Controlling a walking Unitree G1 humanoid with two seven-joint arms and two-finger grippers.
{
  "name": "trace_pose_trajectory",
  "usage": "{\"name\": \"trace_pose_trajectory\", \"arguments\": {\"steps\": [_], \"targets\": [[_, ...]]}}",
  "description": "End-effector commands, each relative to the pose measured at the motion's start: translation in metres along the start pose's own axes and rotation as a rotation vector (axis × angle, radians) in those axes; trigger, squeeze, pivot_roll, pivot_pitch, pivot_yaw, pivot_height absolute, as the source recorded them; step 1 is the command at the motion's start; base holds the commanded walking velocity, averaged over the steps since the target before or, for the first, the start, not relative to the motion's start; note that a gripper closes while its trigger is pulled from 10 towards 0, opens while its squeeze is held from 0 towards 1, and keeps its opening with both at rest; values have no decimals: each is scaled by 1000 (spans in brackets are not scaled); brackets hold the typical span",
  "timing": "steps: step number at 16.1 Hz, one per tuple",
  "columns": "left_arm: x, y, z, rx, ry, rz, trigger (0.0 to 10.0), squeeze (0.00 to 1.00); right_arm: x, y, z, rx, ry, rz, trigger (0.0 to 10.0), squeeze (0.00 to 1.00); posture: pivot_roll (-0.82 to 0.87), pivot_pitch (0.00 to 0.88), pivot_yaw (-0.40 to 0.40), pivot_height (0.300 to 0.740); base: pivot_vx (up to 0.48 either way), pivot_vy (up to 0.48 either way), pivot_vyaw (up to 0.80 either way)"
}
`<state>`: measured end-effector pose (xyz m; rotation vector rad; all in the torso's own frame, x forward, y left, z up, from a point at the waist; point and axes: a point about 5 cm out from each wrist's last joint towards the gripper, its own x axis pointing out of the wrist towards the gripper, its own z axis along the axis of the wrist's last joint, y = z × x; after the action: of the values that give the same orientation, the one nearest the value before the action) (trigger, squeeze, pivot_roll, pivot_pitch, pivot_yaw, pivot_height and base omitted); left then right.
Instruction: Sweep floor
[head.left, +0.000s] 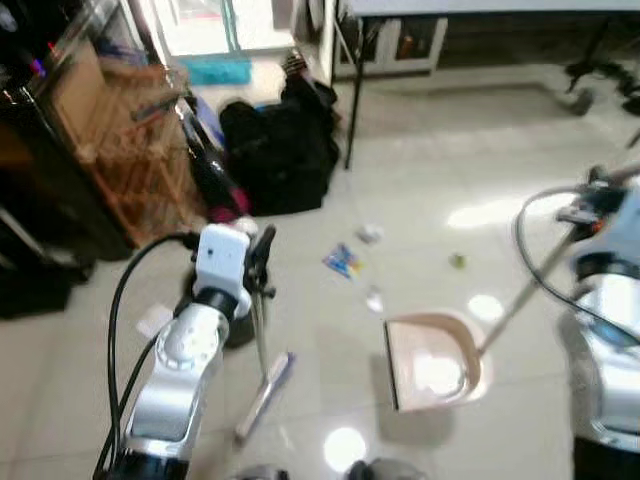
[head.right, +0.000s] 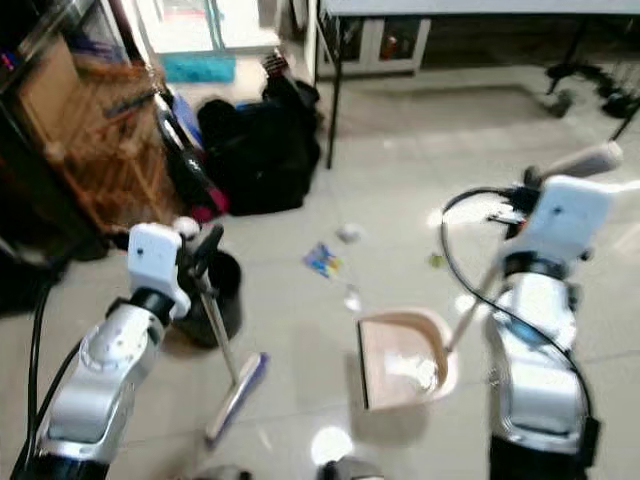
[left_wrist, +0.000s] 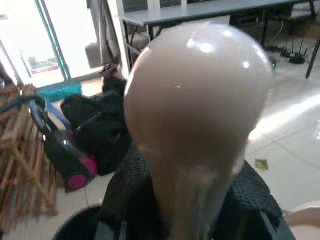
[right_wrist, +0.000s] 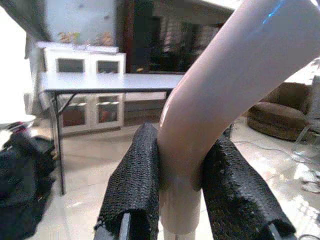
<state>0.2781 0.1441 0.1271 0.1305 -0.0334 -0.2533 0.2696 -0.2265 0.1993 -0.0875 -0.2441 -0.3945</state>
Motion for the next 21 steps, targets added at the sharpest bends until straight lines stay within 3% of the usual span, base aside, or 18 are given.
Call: {"name": "trace_pose_trajectory", "arguments": {"steps": [1,5,8,11,17,21], "targets": [[2,5,11,27,-53,13,10000,0,0,-1,3,17,-31,-4,10000,0,-81,113,19,740,0,-480,0],[7,8,16,28,-78,29,10000,0,-4,4,-2,38,-13,12,10000,0,-84,116,20,740,0,-480,0],[12,13,19,-67,-71,46,10000,0,-8,9,-5,63,5,21,10000,0,-81,113,23,740,0,320,0],[12,18,20,-31,-74,56,10000,0,-8,10,-6,74,9,20,10000,0,-85,113,23,740,0,402,0],[15,20,26,-4,-111,53,10000,0,-5,13,-6,99,40,47,10000,0,-84,121,15,740,0,0,0],[20,20,35,-5,-147,50,10000,0,-2,17,-7,129,87,57,10000,0,-84,129,-1,740,330,0,0]]}}
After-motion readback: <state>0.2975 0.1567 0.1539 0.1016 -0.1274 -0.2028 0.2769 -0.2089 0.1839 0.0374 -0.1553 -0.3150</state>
